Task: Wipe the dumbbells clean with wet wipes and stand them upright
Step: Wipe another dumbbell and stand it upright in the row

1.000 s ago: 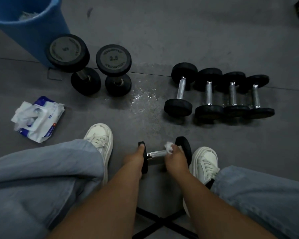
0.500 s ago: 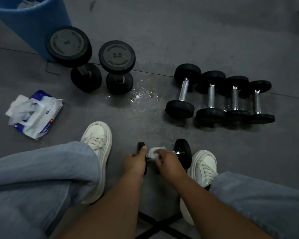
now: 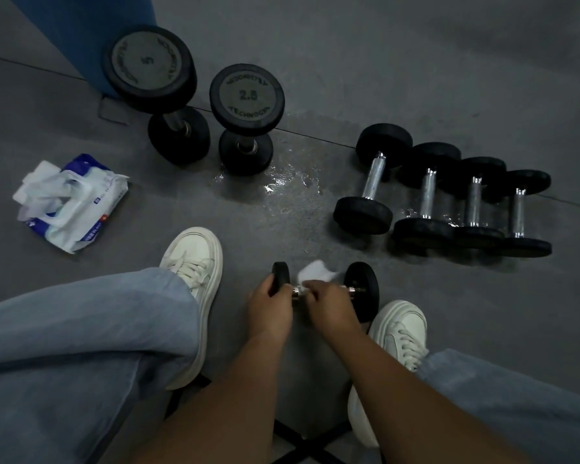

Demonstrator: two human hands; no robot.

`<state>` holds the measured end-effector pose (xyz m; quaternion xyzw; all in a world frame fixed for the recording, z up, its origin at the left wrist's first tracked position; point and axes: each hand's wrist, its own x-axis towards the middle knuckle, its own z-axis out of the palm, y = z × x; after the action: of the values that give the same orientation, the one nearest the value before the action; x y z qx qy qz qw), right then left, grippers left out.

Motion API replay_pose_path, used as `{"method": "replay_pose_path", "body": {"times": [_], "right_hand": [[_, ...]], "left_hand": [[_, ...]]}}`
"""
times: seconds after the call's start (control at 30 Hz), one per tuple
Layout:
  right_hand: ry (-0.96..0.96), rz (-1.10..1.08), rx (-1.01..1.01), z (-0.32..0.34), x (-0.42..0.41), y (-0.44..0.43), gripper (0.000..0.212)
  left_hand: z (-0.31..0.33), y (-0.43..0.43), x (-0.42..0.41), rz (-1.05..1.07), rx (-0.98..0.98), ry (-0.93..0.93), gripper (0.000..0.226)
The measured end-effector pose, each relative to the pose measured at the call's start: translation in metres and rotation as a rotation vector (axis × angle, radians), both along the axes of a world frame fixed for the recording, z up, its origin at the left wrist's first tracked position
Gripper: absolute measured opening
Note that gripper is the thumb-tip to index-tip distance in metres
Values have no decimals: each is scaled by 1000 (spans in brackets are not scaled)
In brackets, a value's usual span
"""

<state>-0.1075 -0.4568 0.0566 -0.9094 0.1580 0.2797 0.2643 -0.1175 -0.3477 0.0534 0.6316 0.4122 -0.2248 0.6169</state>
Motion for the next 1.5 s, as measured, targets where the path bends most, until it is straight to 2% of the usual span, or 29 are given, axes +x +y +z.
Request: {"method": "replay_pose_path", "body": {"times": [0.07,0.17,0.3,0.43,0.53,0.6,0.73,0.87,0.97,1.0,1.1,1.17,1.2,1.23,1.3,1.37,1.43,1.5], "right_hand": [[-83,-54,9,0,9,-3,30],[-102,-252,-104,-2,13,-9,33],[-121,-37,68,0,18,8,27],[-152,-340,-73,-7,28,-7,30],[-99,-79,31,-3,30,10,30],[-163,-17,74,-3,39,11,27],[-211,-364,-16,-5,50,-5,23],[-42,-102,113,-4,54,12,5],[-130,-339,25,-4,64,1,20],[-118,-342,-10,-4,65,-1,22],[42,-7,16,-3,65,6,14],[21,98,27,0,67,5,46],[-15,27,2,-1,70,1,56],[-45,-60,-40,-3,72,-4,56],[-28,-156,-86,-7,70,-9,42],[16,-43,-22,-10,63,-3,28],[-1,110,35,-8,56,4,32],[-42,26,-3,-9,56,-5,35]], "left_hand": [[1,3,2,62,-25,-27,30],[2,3,6,177,-61,-45,33],[4,2,15,295,-162,-31,41],[2,4,23,380,-230,10,53],[0,4,28,342,-204,-25,44],[0,4,36,318,-145,-54,32],[-4,-1,60,258,38,-62,19],[-7,-1,71,186,126,-27,21],[-9,-1,71,200,134,-41,20],[-8,-1,71,202,139,-41,20],[-8,-2,70,193,152,-39,21],[-8,-1,69,193,155,-42,23],[-8,-1,69,190,160,-42,23],[-8,-1,69,189,166,-43,23],[-8,-2,69,186,168,-42,23],[-9,-2,69,190,162,-43,23],[-11,-2,68,198,158,-47,23],[-12,-3,68,202,162,-54,22]]}}
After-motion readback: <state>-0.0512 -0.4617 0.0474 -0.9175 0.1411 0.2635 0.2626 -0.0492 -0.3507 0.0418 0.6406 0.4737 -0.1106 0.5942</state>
